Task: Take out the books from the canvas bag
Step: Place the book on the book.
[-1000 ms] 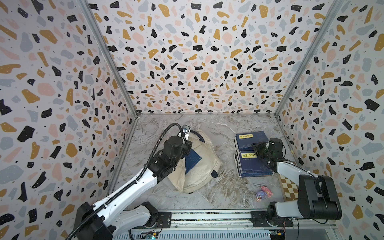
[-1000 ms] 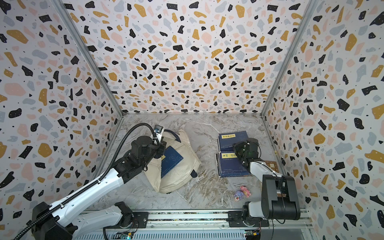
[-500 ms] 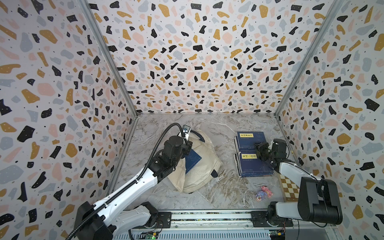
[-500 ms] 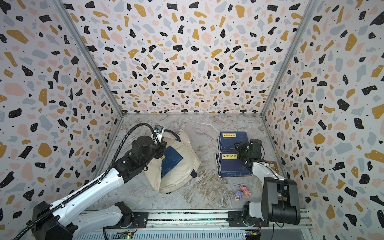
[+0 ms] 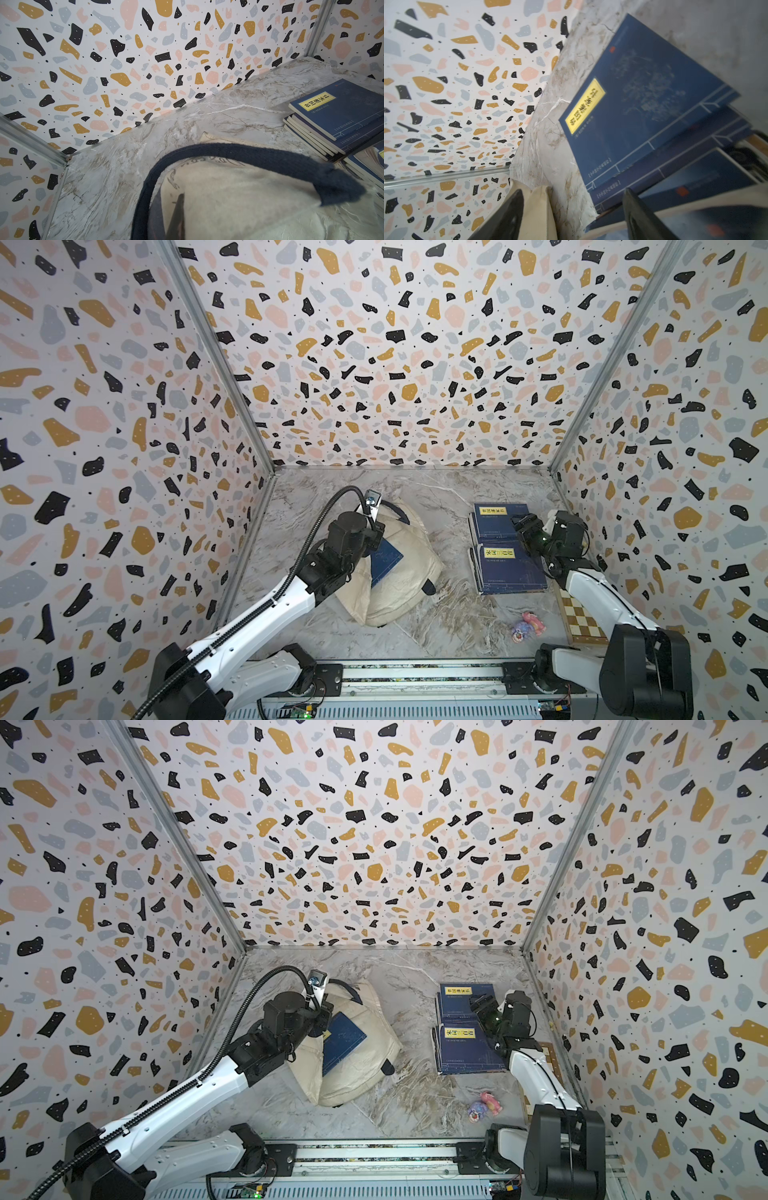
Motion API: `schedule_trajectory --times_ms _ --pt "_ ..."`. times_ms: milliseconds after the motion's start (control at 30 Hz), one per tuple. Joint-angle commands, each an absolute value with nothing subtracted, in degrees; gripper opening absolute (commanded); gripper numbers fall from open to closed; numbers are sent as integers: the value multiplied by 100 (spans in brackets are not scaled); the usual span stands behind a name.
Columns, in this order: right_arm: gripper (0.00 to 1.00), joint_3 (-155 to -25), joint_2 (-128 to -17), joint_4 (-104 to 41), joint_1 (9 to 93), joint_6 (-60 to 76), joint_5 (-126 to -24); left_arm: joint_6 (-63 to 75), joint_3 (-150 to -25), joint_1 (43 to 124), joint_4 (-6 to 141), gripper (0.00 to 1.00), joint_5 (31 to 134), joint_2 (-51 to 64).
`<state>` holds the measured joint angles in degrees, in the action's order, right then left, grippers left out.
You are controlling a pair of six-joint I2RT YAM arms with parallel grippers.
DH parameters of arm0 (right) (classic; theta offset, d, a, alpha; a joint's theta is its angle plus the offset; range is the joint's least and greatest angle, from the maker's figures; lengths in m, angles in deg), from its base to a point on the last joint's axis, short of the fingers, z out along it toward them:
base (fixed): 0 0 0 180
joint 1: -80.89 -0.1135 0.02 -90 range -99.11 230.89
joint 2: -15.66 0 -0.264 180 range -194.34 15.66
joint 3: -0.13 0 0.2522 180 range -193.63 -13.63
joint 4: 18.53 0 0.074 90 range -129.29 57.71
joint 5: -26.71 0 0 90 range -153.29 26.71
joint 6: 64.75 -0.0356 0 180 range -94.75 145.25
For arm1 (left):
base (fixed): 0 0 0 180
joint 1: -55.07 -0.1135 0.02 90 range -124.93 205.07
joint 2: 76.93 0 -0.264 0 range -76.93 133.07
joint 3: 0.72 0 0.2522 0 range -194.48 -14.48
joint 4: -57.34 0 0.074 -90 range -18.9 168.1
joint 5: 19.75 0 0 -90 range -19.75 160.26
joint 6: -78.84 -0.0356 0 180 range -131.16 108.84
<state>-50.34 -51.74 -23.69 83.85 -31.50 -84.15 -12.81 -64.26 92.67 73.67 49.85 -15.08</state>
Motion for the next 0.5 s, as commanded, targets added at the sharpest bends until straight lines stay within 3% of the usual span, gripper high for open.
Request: schedule_trajectory --times_ms 0,300,467 --pt "77 -5465 -4891 -2899 7838 -2378 -7974 -1186 -6660 9245 7312 0 4949 -1503" --pt "79 -4534 -3514 -3034 5277 -3140 -6853 -1107 -6713 9251 7271 0 4916 -1593" --pt "80 -3758 -3134 -2496 3117 -4116 -5628 -1081 -6774 9240 7193 0 4895 -1570"
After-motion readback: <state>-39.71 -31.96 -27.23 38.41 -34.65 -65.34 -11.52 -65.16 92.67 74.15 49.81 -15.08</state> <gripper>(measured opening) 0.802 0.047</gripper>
